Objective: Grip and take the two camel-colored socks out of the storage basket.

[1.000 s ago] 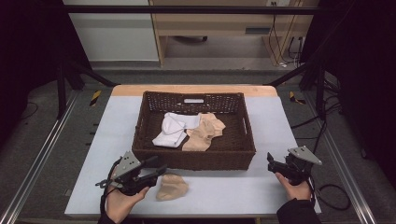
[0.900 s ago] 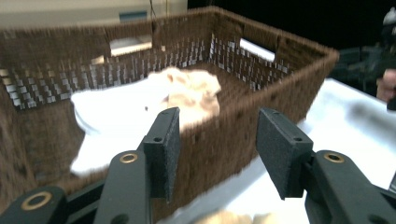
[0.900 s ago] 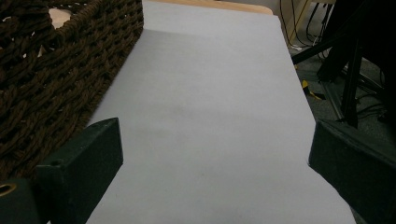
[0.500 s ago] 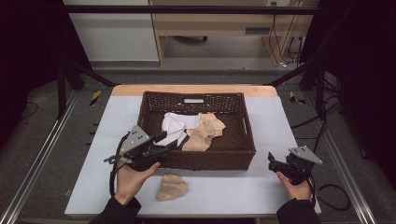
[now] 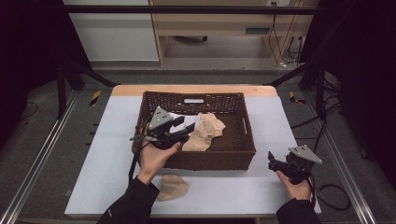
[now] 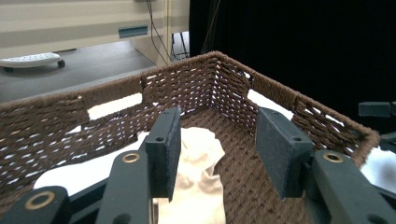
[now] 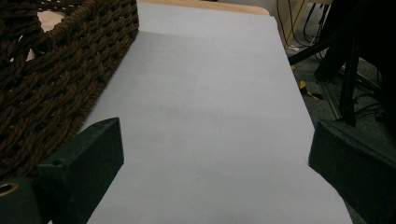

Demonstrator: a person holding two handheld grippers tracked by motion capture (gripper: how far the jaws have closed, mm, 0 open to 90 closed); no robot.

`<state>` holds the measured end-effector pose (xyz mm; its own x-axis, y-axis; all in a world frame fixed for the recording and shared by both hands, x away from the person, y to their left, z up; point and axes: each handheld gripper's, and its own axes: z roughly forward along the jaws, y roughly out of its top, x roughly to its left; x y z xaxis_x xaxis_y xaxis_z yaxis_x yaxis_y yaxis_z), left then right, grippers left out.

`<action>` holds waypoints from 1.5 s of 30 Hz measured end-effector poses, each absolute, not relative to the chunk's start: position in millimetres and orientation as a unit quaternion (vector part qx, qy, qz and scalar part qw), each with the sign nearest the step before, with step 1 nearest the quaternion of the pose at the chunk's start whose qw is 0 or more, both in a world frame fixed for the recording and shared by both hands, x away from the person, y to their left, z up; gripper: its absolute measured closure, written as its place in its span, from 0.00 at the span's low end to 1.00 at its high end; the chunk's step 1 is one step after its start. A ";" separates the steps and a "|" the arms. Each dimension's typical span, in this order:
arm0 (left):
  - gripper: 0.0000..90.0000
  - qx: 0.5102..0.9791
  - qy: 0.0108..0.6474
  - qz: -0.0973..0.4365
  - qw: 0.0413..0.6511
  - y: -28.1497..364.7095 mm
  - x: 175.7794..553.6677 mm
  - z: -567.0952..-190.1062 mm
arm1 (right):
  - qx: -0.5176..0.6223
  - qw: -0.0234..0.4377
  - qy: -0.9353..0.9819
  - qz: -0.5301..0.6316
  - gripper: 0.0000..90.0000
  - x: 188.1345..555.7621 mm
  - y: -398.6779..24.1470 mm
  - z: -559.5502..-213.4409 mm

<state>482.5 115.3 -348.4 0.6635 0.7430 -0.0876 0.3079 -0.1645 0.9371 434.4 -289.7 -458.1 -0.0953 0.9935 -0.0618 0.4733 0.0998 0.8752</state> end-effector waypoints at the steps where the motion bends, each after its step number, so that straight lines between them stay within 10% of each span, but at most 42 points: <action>1: 0.56 0.738 0.357 0.202 0.537 113.3 484.6 -348.7 | 0.567 0.362 0.647 0.359 0.04 434.4 -289.7 -458.1; 45: 0.56 0.824 0.358 0.209 0.387 39.8 598.1 -406.3 | 0.576 0.353 0.653 0.343 0.05 438.9 -289.4 -463.5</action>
